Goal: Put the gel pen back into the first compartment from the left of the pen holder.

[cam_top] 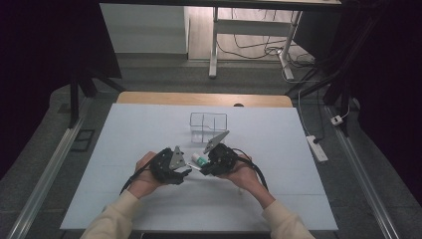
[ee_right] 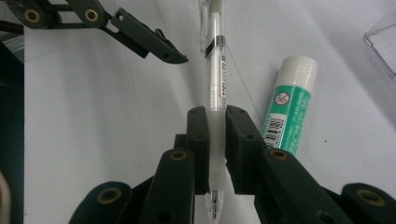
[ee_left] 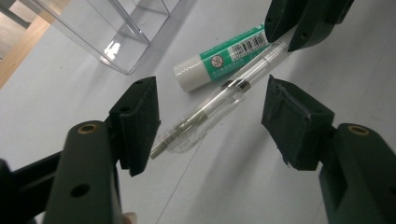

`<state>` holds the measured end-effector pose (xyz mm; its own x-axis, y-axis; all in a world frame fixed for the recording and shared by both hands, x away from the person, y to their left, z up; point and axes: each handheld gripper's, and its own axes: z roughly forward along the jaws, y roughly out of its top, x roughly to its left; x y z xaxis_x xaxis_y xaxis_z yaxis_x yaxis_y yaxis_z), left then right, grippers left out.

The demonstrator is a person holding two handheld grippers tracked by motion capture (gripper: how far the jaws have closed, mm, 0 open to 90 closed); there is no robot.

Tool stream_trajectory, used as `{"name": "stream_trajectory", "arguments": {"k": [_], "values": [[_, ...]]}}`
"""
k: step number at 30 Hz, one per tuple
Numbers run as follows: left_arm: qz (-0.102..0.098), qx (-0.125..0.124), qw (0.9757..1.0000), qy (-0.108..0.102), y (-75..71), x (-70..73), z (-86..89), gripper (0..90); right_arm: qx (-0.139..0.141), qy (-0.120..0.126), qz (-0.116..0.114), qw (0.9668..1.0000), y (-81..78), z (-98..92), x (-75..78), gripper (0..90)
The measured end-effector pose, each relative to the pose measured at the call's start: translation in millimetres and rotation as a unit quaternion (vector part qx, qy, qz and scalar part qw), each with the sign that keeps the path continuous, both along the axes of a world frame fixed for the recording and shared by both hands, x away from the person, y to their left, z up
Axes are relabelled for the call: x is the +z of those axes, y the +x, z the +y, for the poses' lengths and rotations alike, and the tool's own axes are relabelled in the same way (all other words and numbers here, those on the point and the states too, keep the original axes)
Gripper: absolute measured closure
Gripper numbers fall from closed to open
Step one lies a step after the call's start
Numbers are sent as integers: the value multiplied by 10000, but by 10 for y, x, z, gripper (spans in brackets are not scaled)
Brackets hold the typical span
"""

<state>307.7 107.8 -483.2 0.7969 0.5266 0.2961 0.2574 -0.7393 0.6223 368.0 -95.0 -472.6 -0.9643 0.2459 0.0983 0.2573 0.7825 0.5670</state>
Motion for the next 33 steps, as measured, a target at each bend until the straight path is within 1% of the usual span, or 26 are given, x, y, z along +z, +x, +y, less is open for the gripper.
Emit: {"name": "stream_trajectory", "arguments": {"k": [3,6,9,11,12,15,17,18,20,22,24,26,27,30,32,33], "values": [[-21,-6,9999,167,6,-24,-19,412,11,4,16,10000,0,1,3,798],[-56,-24,9994,339,3,-47,-43,463,34,11,26,10000,-5,10,13,798],[-138,-28,9985,535,-2,-71,-59,510,91,50,18,9999,-10,20,28,798],[-131,-43,9982,582,-2,-78,-61,534,83,58,59,9999,-19,18,41,798],[-137,-82,9976,674,-3,-74,-60,544,93,55,31,9999,-17,18,44,798],[-126,-183,9969,755,-11,-83,-64,591,66,98,73,9999,-19,17,46,798],[-120,-278,9964,797,-18,-88,-67,630,59,133,73,9999,-21,12,57,798],[-109,-287,9962,821,-19,-90,-67,646,83,176,53,9998,-19,9,63,797],[-9,-347,9964,769,-12,-93,-55,662,90,207,-53,9997,-29,5,76,792],[37,-423,9962,756,-16,-99,-54,709,33,333,-116,9994,-30,-1,86,775],[62,-517,9957,769,-26,-94,-65,752,-80,443,-286,9986,-27,-14,104,740],[72,-567,9957,732,-35,-93,-77,774,-189,602,-321,9975,-22,-33,116,720],[81,-578,9958,707,-36,-90,-79,780,-232,642,-338,9971,-19,-44,124,709],[112,-505,9964,669,-30,-79,-66,793,-412,821,-531,9944,-19,-67,141,668],[140,-485,9968,622,-19,-76,-43,794,-547,937,-653,9919,-17,-93,163,620],[147,-484,9970,585,-12,-72,-30,795,-629,1017,-728,9902,-16,-108,175,604]]}}
